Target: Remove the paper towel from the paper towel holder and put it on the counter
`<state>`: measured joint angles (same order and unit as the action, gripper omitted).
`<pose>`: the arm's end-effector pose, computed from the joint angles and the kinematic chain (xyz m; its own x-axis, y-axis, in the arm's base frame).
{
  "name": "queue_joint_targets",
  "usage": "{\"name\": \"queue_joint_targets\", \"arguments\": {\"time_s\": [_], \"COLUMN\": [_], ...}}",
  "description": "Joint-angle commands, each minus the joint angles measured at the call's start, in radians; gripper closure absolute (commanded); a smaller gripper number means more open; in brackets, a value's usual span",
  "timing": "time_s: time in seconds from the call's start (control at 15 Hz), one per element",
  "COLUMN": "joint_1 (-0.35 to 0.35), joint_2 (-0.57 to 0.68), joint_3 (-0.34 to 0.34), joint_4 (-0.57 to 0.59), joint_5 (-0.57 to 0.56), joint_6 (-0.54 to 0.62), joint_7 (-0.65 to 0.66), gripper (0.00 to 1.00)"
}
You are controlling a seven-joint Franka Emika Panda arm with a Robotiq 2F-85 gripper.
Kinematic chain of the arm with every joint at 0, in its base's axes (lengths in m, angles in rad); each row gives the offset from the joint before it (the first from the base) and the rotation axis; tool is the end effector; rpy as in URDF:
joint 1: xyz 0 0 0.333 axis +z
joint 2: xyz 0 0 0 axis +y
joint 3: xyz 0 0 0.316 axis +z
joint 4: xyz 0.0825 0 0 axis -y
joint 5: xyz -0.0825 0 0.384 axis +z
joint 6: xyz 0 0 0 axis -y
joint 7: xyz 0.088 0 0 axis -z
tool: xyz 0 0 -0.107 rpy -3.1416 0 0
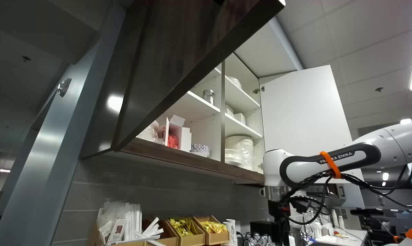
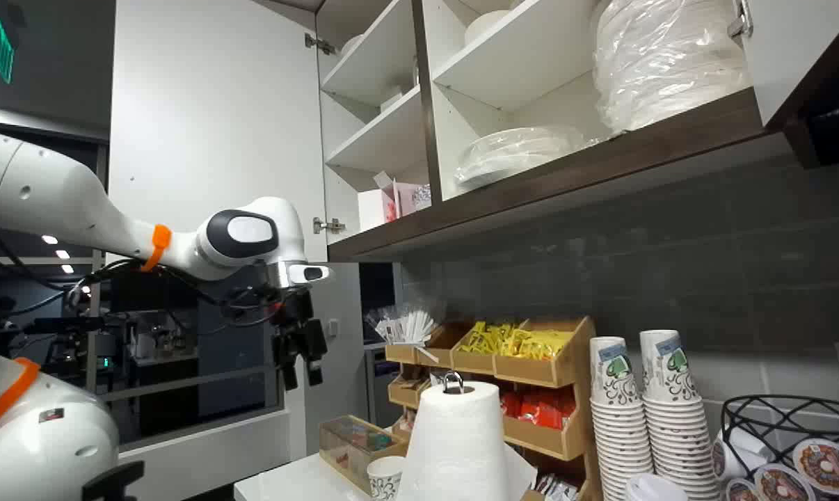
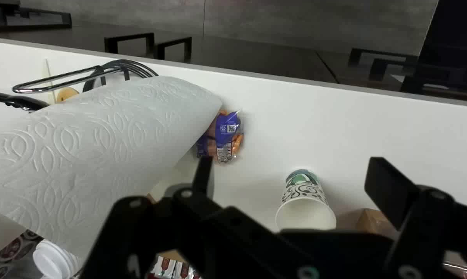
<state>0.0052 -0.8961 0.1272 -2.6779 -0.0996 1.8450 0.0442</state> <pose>0.2911 0.0328 0.4931 0.9952 0.0739 0.0635 0.0604 -0.9794 0.1926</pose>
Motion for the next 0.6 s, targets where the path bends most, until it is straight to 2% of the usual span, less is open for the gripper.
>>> {"name": "queue_joint_targets", "arguments": {"time_s": [0.0,0.4,0.53], "joint_1": [0.015,0.015,-0.025], "joint_2": [0.002,0.002,0.04], "joint_3": [-0.012,-0.012,-0.019], "joint_4": [0.002,0.002,0.039], "joint_5": [-0.01,-0.01,-0.02], "joint_6": [-0.003,-0.003,0.007], "joint_7": [0.01,0.01,0.053], "gripper": [0.0,0.0,0.0]}}
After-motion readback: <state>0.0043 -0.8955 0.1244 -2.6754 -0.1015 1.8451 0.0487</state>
